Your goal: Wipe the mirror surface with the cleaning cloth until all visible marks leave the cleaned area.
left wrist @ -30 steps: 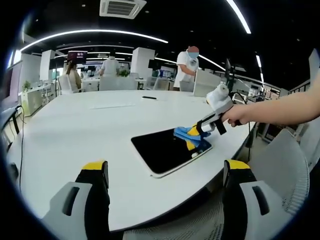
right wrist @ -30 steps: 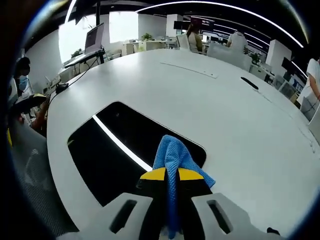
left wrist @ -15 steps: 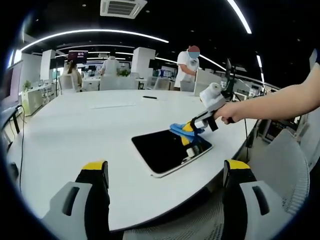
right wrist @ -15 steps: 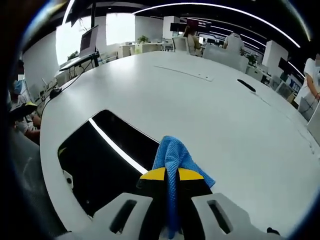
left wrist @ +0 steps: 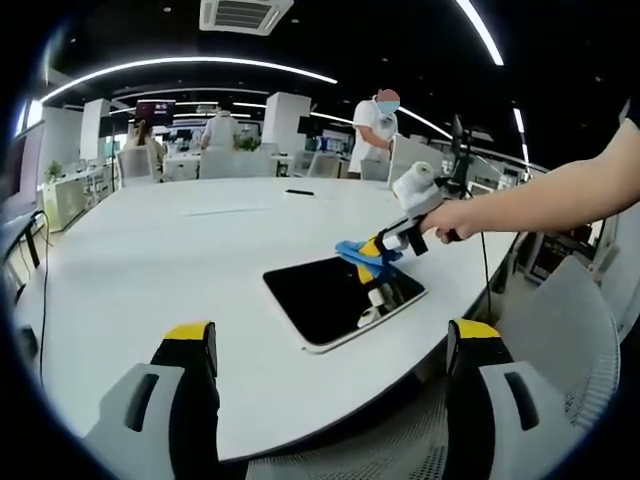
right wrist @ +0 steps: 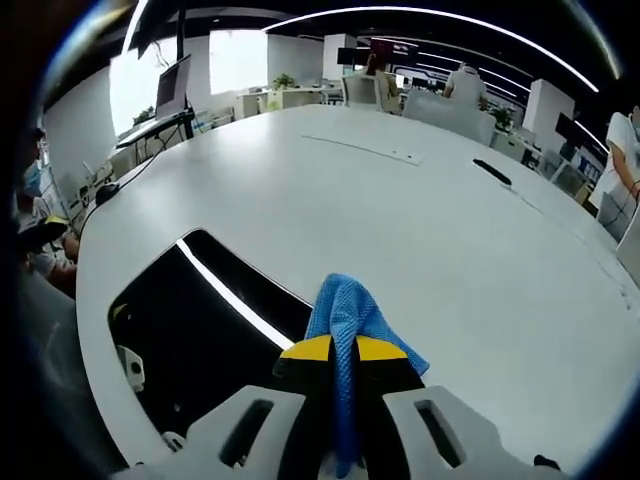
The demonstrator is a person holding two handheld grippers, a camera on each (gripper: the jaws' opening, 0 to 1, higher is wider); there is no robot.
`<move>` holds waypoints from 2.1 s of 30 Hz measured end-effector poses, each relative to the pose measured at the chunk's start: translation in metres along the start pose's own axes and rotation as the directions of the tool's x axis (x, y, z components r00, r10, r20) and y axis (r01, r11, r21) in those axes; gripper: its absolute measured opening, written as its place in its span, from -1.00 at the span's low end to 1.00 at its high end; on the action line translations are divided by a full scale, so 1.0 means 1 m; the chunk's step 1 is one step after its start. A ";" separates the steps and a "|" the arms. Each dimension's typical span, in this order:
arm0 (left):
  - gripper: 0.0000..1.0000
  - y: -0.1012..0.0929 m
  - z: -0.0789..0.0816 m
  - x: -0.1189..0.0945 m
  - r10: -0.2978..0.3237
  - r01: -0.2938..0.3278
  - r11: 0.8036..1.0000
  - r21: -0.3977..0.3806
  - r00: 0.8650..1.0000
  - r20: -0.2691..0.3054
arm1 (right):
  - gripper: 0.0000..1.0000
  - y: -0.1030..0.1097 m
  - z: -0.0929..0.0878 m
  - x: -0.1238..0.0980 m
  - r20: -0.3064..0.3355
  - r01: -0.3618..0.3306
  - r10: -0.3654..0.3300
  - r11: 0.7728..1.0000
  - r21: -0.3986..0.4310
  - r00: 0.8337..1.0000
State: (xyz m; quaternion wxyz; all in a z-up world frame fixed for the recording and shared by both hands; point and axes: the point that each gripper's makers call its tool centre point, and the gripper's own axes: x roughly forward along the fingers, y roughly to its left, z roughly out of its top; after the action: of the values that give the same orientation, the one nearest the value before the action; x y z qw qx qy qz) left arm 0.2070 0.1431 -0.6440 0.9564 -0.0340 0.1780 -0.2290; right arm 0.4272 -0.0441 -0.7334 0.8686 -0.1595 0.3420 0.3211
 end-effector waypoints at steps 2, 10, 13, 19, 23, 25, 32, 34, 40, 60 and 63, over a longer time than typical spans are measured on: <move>0.88 0.000 0.000 0.000 -0.001 0.001 1.000 0.000 1.000 -0.003 | -0.97 -0.004 0.001 0.003 0.002 0.001 -0.001 1.000 0.000 1.000; 0.88 0.000 -0.002 0.000 0.000 0.000 1.000 0.000 1.000 -0.010 | -0.97 -0.008 0.004 0.009 0.008 0.011 -0.011 1.000 0.005 1.000; 0.88 0.000 -0.002 0.000 0.000 0.000 1.000 0.000 1.000 -0.009 | -0.97 -0.009 0.006 0.010 0.012 0.016 -0.016 1.000 0.011 1.000; 0.88 0.000 -0.002 0.000 -0.001 0.001 1.000 0.000 1.000 -0.008 | -0.98 -0.008 0.005 0.011 0.015 0.027 -0.028 0.998 0.062 1.000; 0.88 0.000 -0.002 0.000 0.001 -0.001 1.000 -0.001 1.000 -0.011 | -0.98 -0.008 0.005 0.010 0.027 0.027 -0.030 0.995 0.094 0.999; 0.88 0.000 -0.002 0.000 0.001 -0.001 1.000 -0.001 1.000 -0.011 | -0.98 -0.008 0.005 0.010 0.027 0.029 -0.032 0.995 0.095 0.999; 0.88 0.000 -0.002 0.000 0.001 -0.001 1.000 -0.002 1.000 -0.010 | -0.98 -0.011 0.014 0.000 0.055 0.060 -0.068 0.988 0.141 0.996; 0.88 0.000 -0.002 0.000 0.000 0.000 1.000 -0.001 1.000 -0.008 | -0.98 -0.012 0.017 -0.005 0.060 0.073 -0.081 0.989 0.127 0.995; 0.88 0.000 -0.001 0.000 0.002 -0.002 1.000 -0.001 1.000 -0.003 | -0.98 -0.019 0.017 -0.018 0.062 0.097 -0.106 0.985 0.142 0.992; 0.88 0.000 0.000 0.000 0.001 -0.001 1.000 0.001 1.000 0.000 | -0.98 -0.029 -0.023 -0.061 0.020 0.145 -0.150 0.977 0.157 0.989; 0.88 0.000 0.000 0.000 0.001 -0.001 1.000 0.001 1.000 0.000 | -0.97 -0.027 -0.033 -0.060 0.001 0.145 -0.147 0.976 0.162 0.989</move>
State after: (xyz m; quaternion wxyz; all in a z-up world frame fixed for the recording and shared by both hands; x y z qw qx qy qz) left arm 0.2066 0.1428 -0.6436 0.9566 -0.0337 0.1778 -0.2286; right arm 0.3951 -0.1072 -0.7133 0.9021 -0.1109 0.3486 0.2288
